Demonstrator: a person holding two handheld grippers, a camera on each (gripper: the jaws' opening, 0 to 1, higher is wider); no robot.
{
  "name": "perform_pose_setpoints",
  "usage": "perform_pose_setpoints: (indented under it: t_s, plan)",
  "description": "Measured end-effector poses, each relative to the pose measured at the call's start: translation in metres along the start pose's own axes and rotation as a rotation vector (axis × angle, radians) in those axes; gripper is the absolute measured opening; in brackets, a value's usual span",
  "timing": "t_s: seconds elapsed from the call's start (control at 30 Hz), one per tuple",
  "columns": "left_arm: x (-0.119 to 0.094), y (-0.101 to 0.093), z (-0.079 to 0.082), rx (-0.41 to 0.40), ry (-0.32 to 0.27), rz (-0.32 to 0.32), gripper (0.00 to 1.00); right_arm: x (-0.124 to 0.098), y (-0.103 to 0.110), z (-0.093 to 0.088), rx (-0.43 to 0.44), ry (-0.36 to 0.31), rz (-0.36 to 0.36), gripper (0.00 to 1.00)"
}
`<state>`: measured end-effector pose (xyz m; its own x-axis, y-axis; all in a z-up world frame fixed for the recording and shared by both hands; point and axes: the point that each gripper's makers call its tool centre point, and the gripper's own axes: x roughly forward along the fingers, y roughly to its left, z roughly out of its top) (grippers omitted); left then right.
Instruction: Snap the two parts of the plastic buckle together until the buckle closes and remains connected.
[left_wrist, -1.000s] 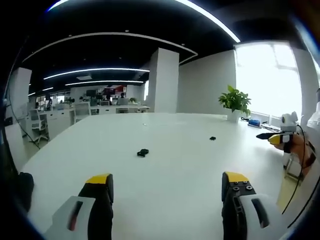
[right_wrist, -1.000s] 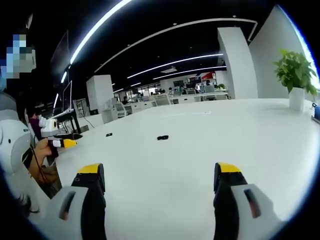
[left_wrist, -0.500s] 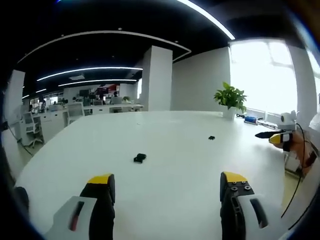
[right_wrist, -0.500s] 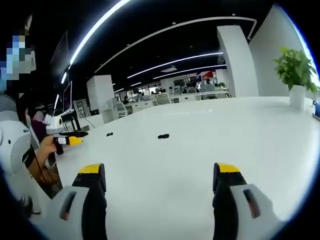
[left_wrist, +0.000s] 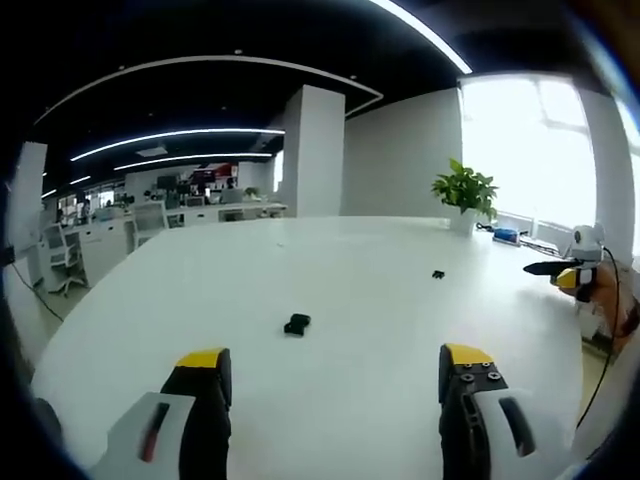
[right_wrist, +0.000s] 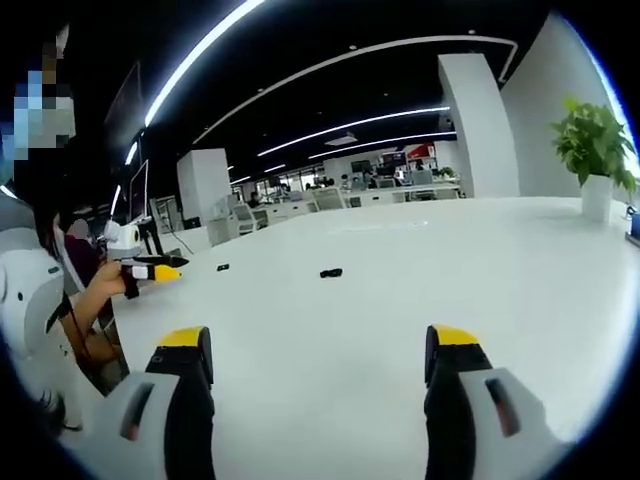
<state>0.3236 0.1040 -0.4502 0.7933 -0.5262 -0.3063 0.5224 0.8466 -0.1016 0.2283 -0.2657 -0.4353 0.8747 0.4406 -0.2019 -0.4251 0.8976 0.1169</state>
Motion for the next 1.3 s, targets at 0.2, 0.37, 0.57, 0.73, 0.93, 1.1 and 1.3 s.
perform_pose_setpoints:
  t_s: [0.2, 0.37, 0.57, 0.73, 0.93, 1.1, 1.3]
  plan:
    - [0.011, 0.007, 0.007, 0.003, 0.001, -0.009, 0.87, 0.0, 0.007, 0.004, -0.011, -0.011, 0.02, 0.87]
    - [0.023, 0.013, 0.011, 0.007, 0.0, -0.01, 0.86, -0.001, 0.009, 0.002, -0.007, -0.012, 0.031, 0.87]
    - [0.036, 0.016, 0.012, 0.034, 0.02, -0.03, 0.83, -0.004, 0.004, -0.001, -0.002, -0.009, 0.018, 0.87]
    - [0.046, 0.018, 0.007, 0.033, 0.063, -0.058, 0.83, -0.006, 0.001, -0.001, 0.008, -0.012, 0.01, 0.87]
    - [0.049, 0.017, 0.006, 0.054, 0.088, -0.067, 0.83, -0.007, -0.001, -0.002, 0.01, -0.012, 0.008, 0.87]
    - [0.05, 0.017, 0.006, 0.063, 0.11, -0.079, 0.83, -0.006, -0.002, -0.001, 0.017, -0.016, 0.009, 0.86]
    - [0.053, 0.016, 0.008, 0.076, 0.128, -0.093, 0.83, -0.006, -0.002, -0.002, 0.022, -0.018, 0.013, 0.86]
